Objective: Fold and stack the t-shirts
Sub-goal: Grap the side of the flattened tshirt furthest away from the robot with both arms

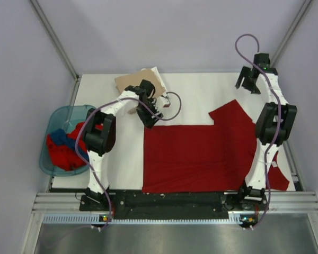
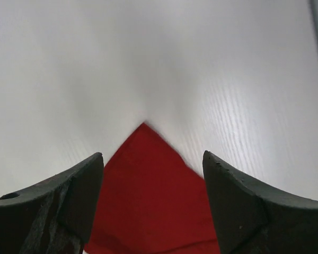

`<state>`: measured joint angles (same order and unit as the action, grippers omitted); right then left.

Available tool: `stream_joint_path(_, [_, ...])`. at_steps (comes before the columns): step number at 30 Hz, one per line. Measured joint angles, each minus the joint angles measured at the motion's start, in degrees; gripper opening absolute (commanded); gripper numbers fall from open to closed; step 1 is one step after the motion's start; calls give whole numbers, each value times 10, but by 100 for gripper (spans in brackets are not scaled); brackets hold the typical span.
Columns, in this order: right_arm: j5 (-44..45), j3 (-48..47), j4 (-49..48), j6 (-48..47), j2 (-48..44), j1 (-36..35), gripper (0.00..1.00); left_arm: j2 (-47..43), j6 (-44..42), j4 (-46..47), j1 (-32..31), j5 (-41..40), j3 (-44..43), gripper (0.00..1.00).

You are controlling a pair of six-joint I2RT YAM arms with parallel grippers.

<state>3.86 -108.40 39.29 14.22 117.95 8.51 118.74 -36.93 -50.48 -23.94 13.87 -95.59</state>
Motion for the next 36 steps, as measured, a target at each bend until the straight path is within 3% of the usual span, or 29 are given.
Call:
stream_joint_path(3, [-9, -74, 32, -15, 102, -12, 73, 18, -1, -1, 7, -1, -17, 77])
stream_joint_path(7, [-14, -104, 67, -26, 178, -12, 72, 46, -7, -7, 14, 1, -37, 77])
stream_joint_path(10, [-25, -122, 83, -35, 192, -12, 69, 63, -12, -10, 17, 2, -38, 78])
stream_joint_path(16, [-53, -132, 84, -39, 204, -18, 53, 83, -20, -23, 18, 6, -69, 77])
stream_joint_path(23, [-61, -132, 86, -43, 204, -20, 2, 90, -43, -49, 22, 35, -83, 70])
stream_joint_path(28, [-81, -125, 86, -42, 202, -20, 0, 94, -72, -105, 23, 73, -92, 66])
stream_joint_path(32, [-94, -95, 85, -40, 182, -20, 0, 101, -85, -141, 21, 81, -98, 46])
stream_joint_path(35, [-101, -65, 82, -37, 157, -20, 0, 118, -83, -156, 21, 76, -122, 42])
stream_joint_path(36, [-103, -54, 80, -36, 146, -20, 0, 122, -83, -161, 20, 75, -128, 34])
